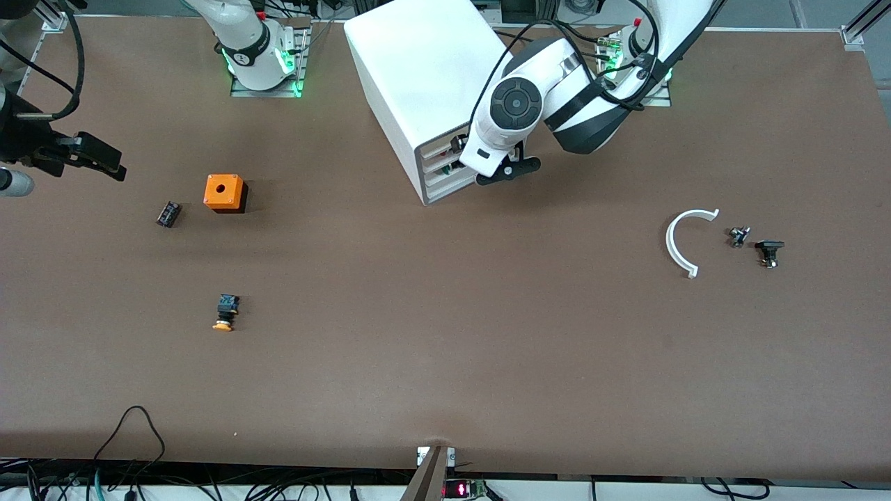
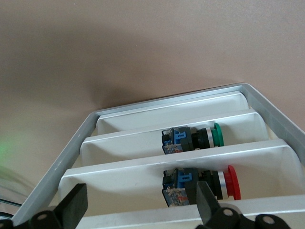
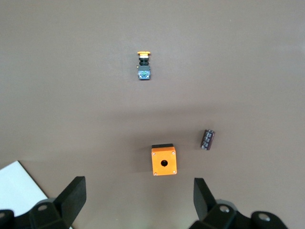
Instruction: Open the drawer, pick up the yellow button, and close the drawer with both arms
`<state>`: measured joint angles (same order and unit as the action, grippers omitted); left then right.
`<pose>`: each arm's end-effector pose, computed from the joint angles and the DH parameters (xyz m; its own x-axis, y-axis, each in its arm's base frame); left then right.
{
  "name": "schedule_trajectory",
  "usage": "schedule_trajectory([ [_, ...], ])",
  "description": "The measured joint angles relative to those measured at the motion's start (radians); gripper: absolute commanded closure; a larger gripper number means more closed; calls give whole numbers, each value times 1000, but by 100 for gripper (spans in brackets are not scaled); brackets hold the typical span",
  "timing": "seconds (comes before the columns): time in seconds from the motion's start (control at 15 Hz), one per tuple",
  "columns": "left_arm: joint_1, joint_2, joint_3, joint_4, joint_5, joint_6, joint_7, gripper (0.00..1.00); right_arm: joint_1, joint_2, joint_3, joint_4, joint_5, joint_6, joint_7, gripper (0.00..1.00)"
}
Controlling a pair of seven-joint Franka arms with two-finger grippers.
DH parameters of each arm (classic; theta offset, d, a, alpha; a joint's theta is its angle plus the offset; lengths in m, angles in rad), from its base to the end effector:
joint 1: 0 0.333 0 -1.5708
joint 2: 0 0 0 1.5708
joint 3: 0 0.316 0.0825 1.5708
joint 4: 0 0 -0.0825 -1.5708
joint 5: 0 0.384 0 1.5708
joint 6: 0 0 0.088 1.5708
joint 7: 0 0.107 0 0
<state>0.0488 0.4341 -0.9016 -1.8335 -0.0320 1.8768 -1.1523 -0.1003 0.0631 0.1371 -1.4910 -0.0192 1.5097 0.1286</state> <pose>0.4200 -0.4265 0.3608 0.8588 0.2987 -0.4162 0.3015 -0.9515 -0.0608 0.5676 0.0161 0.6216 0.9948 -0.0928 -0.0421 -0.0922 -0.9956 0.0161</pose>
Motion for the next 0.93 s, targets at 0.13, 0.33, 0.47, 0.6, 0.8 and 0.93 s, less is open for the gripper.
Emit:
schedule_trajectory([
  [0.13, 4, 0, 0, 1, 0, -12, 2, 0, 0, -8, 0, 1, 9, -3, 11, 0],
  [0.33, 25, -1, 0, 37, 0, -42, 2, 0, 1, -14, 4, 29, 14, -3, 9, 0],
  [0.47, 79, -6, -1, 88, 13, -100, 19, 0, 1, -17, 7, 45, 15, -6, -1, 0],
  [0.6, 144, -9, 0, 156, 40, -176, 103, 0, 1, -17, 7, 48, 15, -7, -15, 0],
  [0.8, 225, -14, 3, 262, 84, -315, 265, 0, 1, -8, 7, 47, 15, -9, -18, 0],
  [0.93, 261, -41, 51, 300, 91, -354, 422, 0, 0, -1, 5, 47, 15, -11, -18, 0],
])
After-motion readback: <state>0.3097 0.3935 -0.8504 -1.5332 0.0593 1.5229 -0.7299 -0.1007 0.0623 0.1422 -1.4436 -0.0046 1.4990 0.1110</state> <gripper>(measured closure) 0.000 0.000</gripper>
